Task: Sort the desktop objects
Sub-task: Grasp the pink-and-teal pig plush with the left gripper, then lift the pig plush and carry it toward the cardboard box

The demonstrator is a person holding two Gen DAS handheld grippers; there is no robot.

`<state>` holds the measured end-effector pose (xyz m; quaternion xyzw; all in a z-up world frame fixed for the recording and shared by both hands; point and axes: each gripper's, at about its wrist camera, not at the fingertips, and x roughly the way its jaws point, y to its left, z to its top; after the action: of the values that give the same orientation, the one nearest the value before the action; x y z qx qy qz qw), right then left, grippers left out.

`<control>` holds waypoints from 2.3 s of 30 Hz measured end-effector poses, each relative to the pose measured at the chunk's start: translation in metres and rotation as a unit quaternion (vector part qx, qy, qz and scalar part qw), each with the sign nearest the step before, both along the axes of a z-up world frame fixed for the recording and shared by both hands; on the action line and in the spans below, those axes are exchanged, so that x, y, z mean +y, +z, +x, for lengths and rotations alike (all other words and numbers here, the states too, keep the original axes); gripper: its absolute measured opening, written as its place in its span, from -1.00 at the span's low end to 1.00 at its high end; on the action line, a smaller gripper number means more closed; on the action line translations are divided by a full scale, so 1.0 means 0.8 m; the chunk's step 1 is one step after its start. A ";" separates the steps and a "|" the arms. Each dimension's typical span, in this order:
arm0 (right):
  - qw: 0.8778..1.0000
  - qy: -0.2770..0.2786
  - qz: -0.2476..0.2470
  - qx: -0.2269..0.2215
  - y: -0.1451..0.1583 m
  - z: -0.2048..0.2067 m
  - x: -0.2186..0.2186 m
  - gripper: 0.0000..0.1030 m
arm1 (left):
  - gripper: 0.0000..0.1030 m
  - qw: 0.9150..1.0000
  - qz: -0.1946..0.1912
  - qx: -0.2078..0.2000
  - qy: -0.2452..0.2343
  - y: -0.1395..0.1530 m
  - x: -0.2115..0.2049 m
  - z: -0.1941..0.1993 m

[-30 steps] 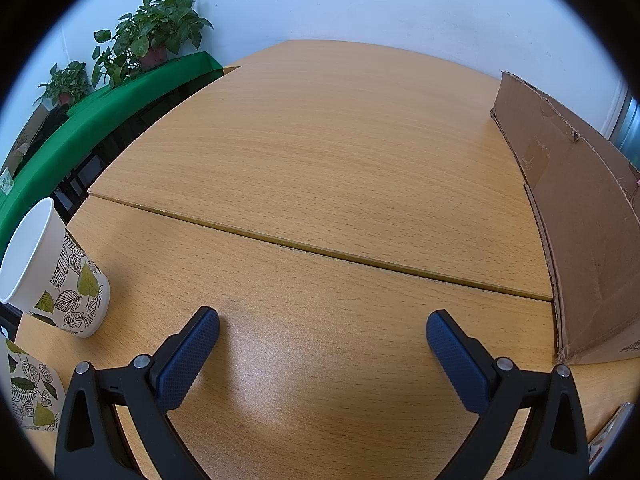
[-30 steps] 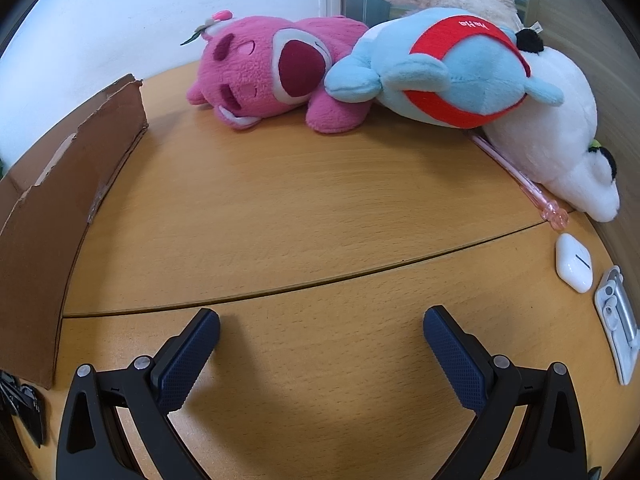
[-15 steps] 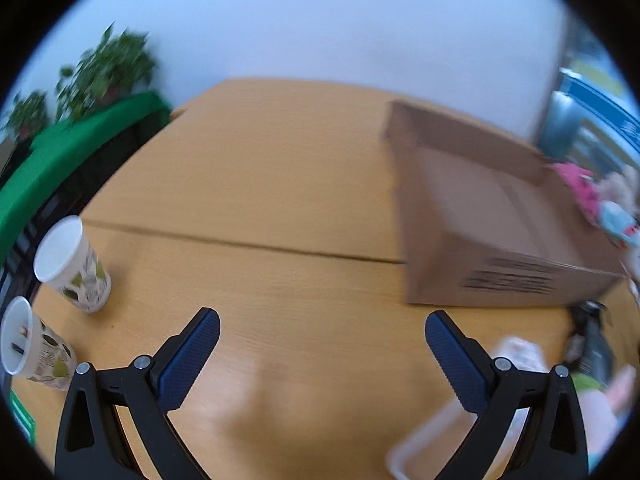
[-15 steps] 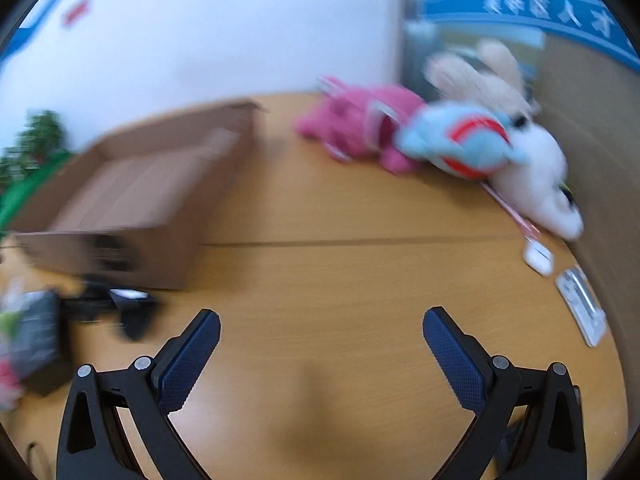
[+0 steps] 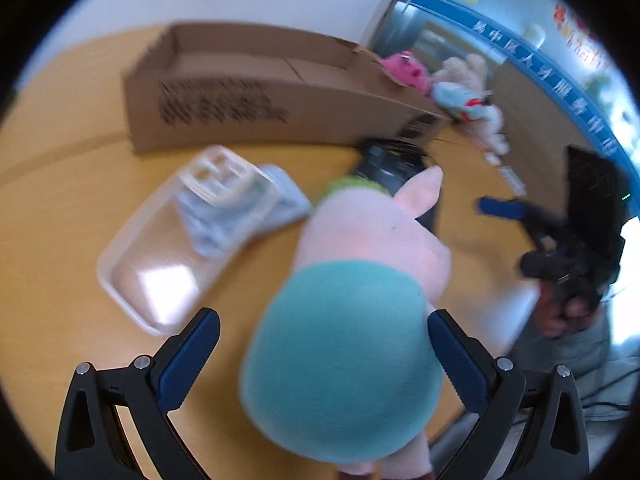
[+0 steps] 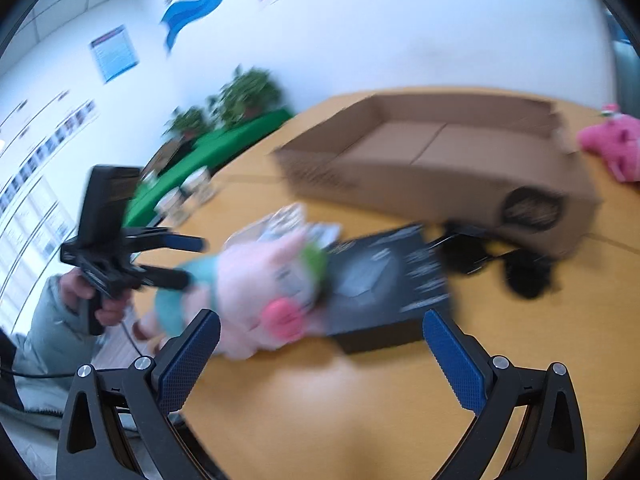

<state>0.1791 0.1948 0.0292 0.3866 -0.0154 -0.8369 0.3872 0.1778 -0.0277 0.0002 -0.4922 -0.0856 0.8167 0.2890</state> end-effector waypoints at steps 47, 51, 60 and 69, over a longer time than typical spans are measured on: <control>0.980 -0.023 -0.140 -0.136 -0.051 0.006 0.005 0.63 | 0.74 0.998 -0.019 0.002 -0.052 0.006 0.119 0.039; 0.988 -0.015 -0.137 -0.075 0.005 -0.006 0.005 0.60 | 0.74 0.997 -0.007 0.055 -0.046 0.056 0.114 0.017; 0.993 0.004 -0.112 0.042 0.140 -0.083 -0.008 0.51 | 0.74 0.989 0.019 0.143 -0.036 0.155 0.096 -0.076; 0.989 0.033 -0.087 0.111 0.226 -0.168 -0.038 0.47 | 0.75 0.984 0.031 0.177 -0.011 0.215 0.091 -0.191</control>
<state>0.0443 0.1646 0.2097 0.2563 -0.0326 -0.8571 0.4458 0.0248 0.0449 0.1723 -0.3313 -0.0527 0.8846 0.3238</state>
